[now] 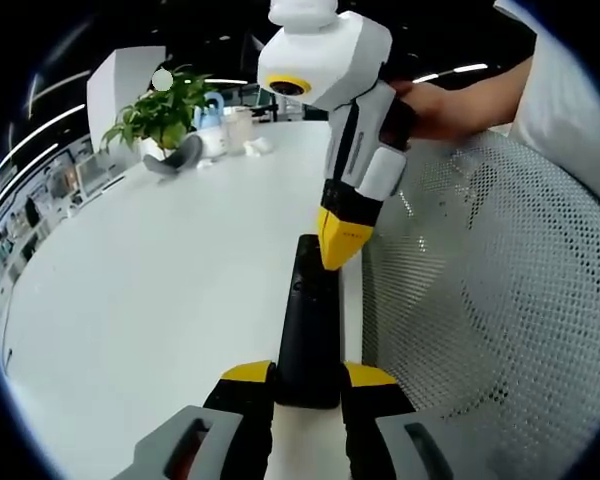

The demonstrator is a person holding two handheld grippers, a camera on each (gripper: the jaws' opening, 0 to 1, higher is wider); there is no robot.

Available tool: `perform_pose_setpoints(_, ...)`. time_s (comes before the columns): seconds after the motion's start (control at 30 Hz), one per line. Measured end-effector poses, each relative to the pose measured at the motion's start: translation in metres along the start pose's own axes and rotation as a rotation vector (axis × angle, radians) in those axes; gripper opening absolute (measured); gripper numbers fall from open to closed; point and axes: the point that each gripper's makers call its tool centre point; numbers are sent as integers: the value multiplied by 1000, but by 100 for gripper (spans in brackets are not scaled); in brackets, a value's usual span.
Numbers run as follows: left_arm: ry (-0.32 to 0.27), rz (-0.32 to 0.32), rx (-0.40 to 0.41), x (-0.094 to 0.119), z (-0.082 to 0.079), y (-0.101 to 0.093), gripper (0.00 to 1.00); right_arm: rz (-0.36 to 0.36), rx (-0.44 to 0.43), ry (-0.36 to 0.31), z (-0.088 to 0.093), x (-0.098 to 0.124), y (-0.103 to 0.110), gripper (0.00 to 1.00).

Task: Press the specified remote control buttons in sequence, fully releasing each button before pressing the next.

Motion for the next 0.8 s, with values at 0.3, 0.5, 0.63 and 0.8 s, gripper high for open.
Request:
perform_pose_setpoints(0.3,24,5,5,0,1,-1,25,12,6,2,-1,0,-1,0)
perform_pose_setpoints(0.5,18,9,0,1,0,-2,25,-25,-78,17,-1,1,-2,0)
perform_pose_setpoints(0.63,20,8,-3,1,0,-4,25,-49,-110,27,-1,1,-1,0)
perform_pose_setpoints(0.8,23,7,-5,3,0,-5,25,-64,-143,24,-1,1,0,0)
Point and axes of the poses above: the point that each gripper's makers call its tool centre point, and the gripper's own axes: x roughly backward along the fingers, y roughly to its left, z roughly out of its underside, and after that the axes turned 8 degrees about -x, right-handed
